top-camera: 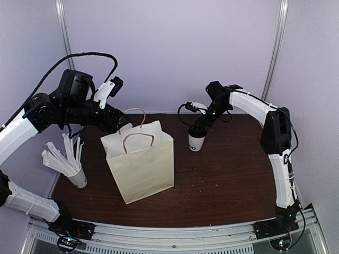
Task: Pack the takeout coffee
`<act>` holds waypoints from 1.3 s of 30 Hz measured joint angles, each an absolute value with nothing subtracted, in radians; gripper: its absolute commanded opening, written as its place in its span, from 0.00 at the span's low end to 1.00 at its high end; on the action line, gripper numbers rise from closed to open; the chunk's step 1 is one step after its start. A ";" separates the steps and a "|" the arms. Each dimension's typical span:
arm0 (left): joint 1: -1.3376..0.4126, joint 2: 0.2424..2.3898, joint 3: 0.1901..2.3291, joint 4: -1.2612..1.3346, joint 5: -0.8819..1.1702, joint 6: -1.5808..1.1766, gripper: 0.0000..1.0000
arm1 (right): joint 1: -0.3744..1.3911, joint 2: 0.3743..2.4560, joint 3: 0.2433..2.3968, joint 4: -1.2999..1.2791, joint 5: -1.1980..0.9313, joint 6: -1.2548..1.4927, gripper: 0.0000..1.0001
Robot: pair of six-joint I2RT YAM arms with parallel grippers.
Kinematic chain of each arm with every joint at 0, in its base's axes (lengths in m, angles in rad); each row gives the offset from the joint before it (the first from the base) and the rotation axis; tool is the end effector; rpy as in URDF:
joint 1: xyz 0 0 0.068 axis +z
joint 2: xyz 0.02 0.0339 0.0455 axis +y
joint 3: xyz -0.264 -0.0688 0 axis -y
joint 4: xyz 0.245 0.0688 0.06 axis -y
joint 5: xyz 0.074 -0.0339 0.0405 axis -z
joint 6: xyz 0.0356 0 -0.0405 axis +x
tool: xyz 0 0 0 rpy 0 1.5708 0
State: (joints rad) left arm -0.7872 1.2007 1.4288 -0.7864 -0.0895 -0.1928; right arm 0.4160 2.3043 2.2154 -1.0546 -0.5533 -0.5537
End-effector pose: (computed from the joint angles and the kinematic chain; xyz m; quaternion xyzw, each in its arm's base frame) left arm 0.1734 -0.1695 0.4155 0.2351 0.8417 -0.1935 0.4458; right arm 0.4400 0.2148 0.2527 -0.4894 0.8048 0.2523 0.2218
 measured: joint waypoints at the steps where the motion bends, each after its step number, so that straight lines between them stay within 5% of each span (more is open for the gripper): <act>1: -0.787 1.201 1.429 -0.786 -0.090 -0.192 0.70 | 0.417 2.304 2.215 -1.055 -0.551 -0.553 0.80; 23: -0.787 1.184 1.428 -0.787 -0.124 -0.176 0.71 | 0.426 2.259 2.183 -1.114 -0.448 -0.546 0.66; 39: -0.777 1.218 1.444 -0.888 -0.125 -0.117 0.80 | 0.467 1.654 2.009 -1.155 -0.506 -0.512 0.68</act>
